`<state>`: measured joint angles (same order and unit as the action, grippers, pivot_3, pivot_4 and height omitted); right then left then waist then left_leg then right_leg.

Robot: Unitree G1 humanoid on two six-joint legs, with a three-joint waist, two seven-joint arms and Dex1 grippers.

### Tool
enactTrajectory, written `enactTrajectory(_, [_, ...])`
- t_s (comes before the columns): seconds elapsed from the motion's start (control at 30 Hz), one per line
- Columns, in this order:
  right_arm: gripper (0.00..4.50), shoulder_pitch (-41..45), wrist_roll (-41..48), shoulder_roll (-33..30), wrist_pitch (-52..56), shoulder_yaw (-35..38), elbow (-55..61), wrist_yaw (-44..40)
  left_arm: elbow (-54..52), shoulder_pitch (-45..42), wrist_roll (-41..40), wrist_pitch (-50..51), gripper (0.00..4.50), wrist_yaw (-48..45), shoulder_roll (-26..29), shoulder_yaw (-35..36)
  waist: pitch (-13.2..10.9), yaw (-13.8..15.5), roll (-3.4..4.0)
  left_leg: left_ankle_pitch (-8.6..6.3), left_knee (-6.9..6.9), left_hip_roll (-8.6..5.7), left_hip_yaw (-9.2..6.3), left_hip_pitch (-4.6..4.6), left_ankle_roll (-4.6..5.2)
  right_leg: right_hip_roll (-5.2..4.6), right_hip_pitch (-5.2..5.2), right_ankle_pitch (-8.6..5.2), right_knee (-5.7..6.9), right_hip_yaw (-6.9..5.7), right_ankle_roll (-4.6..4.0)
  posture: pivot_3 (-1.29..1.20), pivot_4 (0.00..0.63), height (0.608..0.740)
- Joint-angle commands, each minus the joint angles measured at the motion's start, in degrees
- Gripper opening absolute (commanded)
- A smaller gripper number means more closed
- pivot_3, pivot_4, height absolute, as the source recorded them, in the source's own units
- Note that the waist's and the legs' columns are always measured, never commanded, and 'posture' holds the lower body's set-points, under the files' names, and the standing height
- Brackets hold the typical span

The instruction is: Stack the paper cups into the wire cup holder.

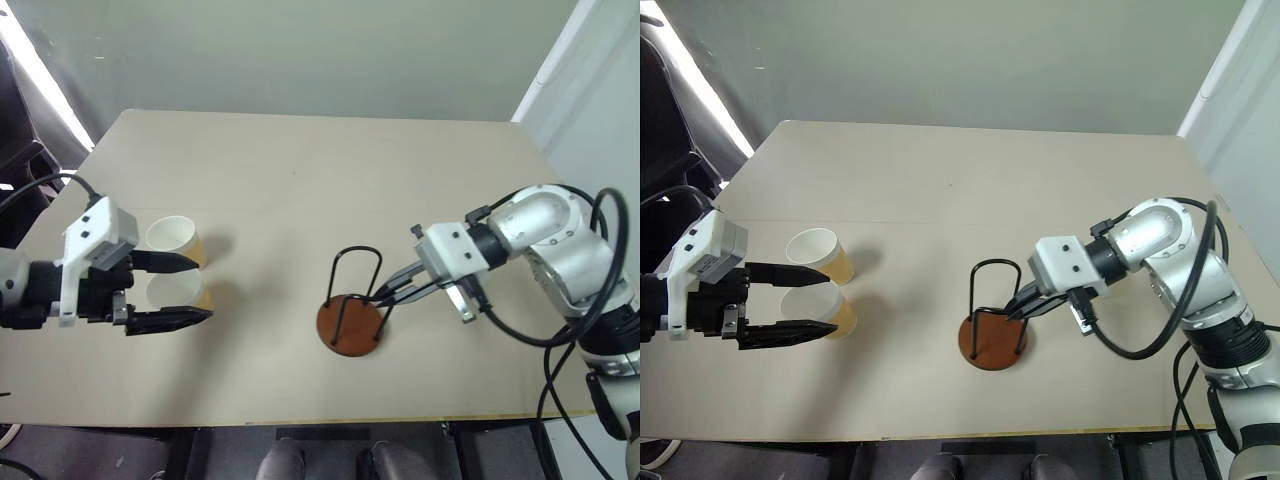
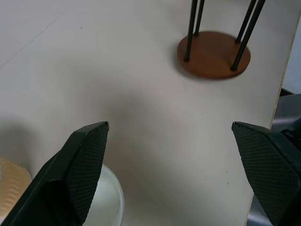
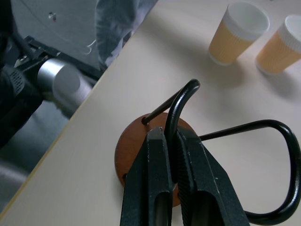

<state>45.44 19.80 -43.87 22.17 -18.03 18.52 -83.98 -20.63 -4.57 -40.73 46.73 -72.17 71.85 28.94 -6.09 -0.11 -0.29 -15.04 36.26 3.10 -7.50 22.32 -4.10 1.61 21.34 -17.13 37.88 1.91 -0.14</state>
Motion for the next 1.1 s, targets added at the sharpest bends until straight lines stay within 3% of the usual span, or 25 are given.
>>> enactTrajectory(0.03, [0.01, -0.34, -1.42, 0.60, 1.31, -0.25, 3.11, 3.22, 0.55, -1.66, 0.09, -0.96, 4.50, -0.23, 0.95, -0.48, 0.01, 0.01, -0.04, 0.00, 0.00, 0.00, 0.00, 0.00, 0.00, 0.00, 0.00, 0.00, 0.00, 0.00, 0.00, 0.00, 0.150, 0.740])
enactTrajectory(0.43, [0.01, -1.98, -5.68, 1.29, -1.13, -2.72, 3.04, 5.37, -1.79, -2.59, -5.42, 1.56, 4.50, -3.22, 1.24, 0.40, 0.01, 0.12, -0.06, -0.01, -0.03, 0.00, -0.02, 0.02, 0.01, 0.00, 0.00, 0.00, 0.02, 0.00, 0.00, 0.00, 0.150, 0.740])
enactTrajectory(0.67, [2.13, -1.80, -5.39, 1.57, -2.32, -1.90, 1.57, 4.86, -2.12, -2.27, -6.37, 2.65, 4.50, -3.87, 1.56, 0.47, 0.02, 0.12, -0.07, -0.01, -0.03, 0.00, -0.02, 0.02, 0.01, 0.01, 0.00, 0.00, 0.02, 0.00, 0.00, 0.00, 0.150, 0.740])
enactTrajectory(0.83, [2.13, 0.64, -1.54, -1.10, -1.22, 4.64, -4.35, 3.57, -0.31, -3.49, -5.00, 0.74, 4.50, -4.36, 1.62, -2.28, 0.01, 0.26, -0.07, 0.00, -0.01, 0.00, -0.02, 0.02, 0.01, 0.01, 0.00, 0.00, 0.00, 0.02, 0.01, 0.00, 0.150, 0.740])
enactTrajectory(1.1, [2.13, 2.67, 2.58, -14.41, 2.60, 17.38, -9.72, 1.04, 2.73, -7.44, -4.11, -2.37, 4.50, -6.22, 1.47, -7.14, 0.02, 0.94, -0.07, -0.01, -0.12, -0.01, -0.04, 0.07, 0.00, 0.00, -0.01, 0.00, -0.05, 0.02, 0.01, 0.00, 0.150, 0.740])
